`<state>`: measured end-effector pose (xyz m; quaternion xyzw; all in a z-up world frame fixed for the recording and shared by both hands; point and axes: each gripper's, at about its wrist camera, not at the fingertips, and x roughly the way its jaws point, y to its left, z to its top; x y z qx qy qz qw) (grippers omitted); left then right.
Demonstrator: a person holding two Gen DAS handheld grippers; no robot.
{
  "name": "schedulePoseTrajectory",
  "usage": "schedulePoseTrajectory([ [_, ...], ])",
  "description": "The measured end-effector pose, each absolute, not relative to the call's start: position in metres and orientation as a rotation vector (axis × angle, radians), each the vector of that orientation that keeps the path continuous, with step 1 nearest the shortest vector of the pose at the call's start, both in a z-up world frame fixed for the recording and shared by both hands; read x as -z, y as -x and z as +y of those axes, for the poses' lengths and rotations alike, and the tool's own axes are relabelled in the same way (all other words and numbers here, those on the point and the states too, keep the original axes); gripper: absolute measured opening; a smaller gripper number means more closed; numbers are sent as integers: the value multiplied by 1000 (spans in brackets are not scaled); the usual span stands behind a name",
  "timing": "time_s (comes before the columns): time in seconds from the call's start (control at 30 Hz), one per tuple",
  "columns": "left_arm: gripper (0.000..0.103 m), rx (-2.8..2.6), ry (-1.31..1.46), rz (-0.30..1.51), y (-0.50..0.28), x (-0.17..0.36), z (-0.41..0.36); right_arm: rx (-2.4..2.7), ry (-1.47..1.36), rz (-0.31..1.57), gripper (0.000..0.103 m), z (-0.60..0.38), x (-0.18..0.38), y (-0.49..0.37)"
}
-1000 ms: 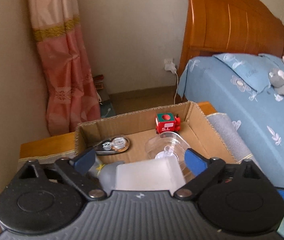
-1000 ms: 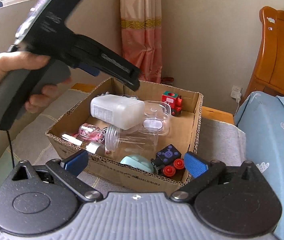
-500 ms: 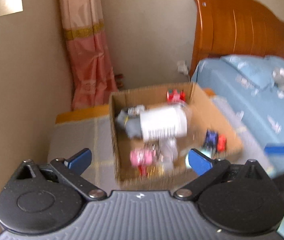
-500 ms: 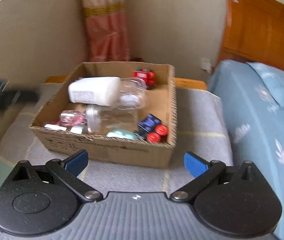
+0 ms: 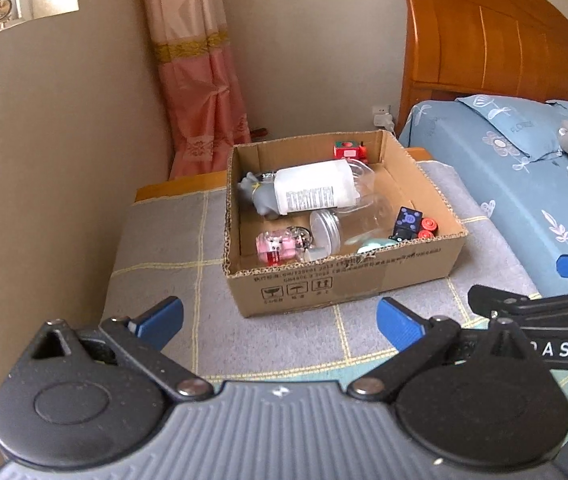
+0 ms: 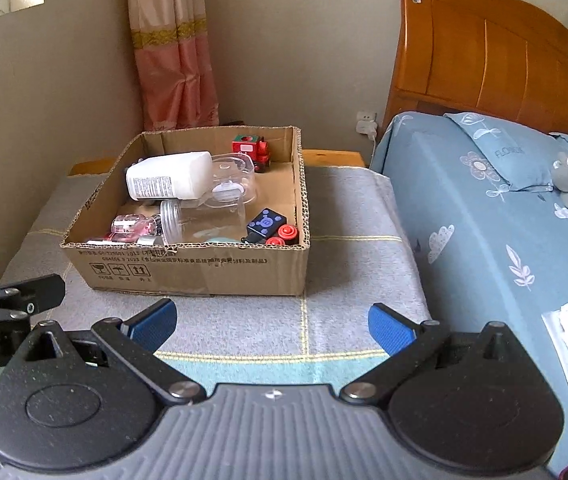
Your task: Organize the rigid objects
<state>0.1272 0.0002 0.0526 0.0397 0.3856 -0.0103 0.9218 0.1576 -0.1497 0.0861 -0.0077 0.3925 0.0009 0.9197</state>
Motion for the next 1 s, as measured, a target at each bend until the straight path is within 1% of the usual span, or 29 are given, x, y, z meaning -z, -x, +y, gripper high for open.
schedulePoseTrajectory([
  [1.0, 102, -46, -95, 784, -119, -58, -3, 10, 15, 784, 103, -152, -93, -152],
])
